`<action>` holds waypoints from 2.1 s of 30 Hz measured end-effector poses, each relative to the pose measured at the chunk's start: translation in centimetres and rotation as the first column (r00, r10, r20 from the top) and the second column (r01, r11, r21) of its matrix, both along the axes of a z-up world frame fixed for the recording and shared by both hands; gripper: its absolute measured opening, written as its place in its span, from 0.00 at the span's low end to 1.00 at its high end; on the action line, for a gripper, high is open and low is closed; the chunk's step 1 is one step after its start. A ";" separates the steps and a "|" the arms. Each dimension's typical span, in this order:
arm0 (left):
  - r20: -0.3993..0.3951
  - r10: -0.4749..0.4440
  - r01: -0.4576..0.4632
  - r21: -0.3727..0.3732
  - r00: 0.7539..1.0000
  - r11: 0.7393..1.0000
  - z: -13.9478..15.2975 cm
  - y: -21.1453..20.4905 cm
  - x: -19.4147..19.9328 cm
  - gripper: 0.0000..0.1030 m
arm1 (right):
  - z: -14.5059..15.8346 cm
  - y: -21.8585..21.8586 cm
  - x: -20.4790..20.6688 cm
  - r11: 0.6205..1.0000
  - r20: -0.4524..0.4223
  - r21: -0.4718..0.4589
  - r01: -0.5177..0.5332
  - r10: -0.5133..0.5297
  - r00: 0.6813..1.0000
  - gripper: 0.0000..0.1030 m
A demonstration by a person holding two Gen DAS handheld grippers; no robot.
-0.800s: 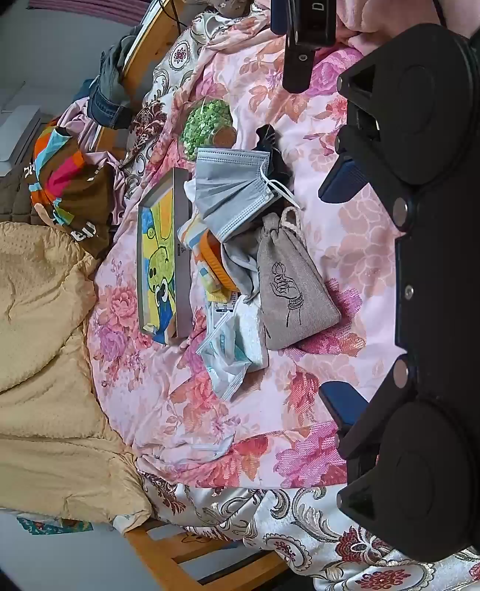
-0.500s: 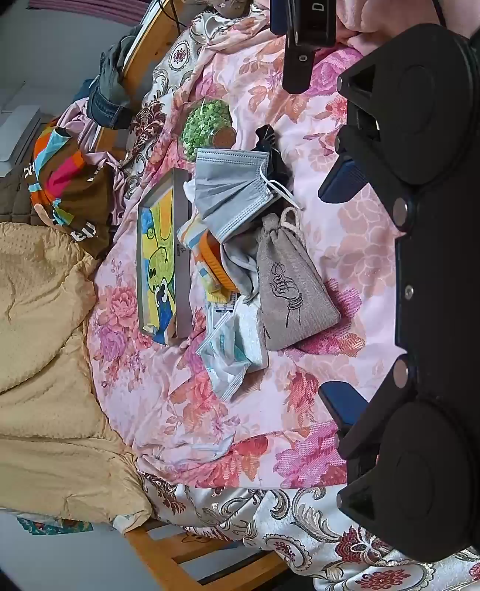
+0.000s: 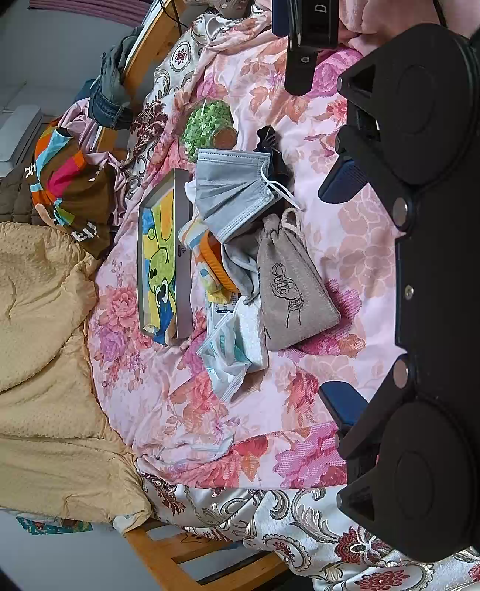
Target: Organize soft objects
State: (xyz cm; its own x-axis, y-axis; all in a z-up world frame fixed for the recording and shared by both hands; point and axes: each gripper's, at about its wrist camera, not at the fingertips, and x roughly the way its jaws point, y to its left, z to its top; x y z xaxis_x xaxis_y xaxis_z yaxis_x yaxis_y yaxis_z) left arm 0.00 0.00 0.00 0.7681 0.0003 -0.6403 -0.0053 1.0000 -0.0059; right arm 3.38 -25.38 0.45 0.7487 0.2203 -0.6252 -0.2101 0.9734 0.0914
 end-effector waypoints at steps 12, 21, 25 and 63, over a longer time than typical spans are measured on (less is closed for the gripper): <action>-0.002 -0.005 0.005 -0.005 1.000 1.000 0.2 -0.1 -0.3 0.99 | 0.0 0.0 0.0 1.000 -0.001 -0.001 0.000 0.000 1.000 1.00; -0.002 -0.004 0.004 -0.006 1.000 1.000 0.2 -0.4 -0.1 0.99 | 0.0 0.0 0.0 1.000 -0.001 -0.001 0.000 0.000 1.000 1.00; -0.002 -0.004 0.004 -0.007 1.000 1.000 0.2 -0.4 -0.1 0.99 | 0.0 0.0 0.0 1.000 -0.002 -0.001 -0.001 0.001 1.000 1.00; -0.002 -0.004 0.004 -0.008 1.000 1.000 0.2 -0.3 0.0 0.99 | -0.1 0.1 0.0 1.000 -0.003 -0.003 -0.001 0.001 1.000 1.00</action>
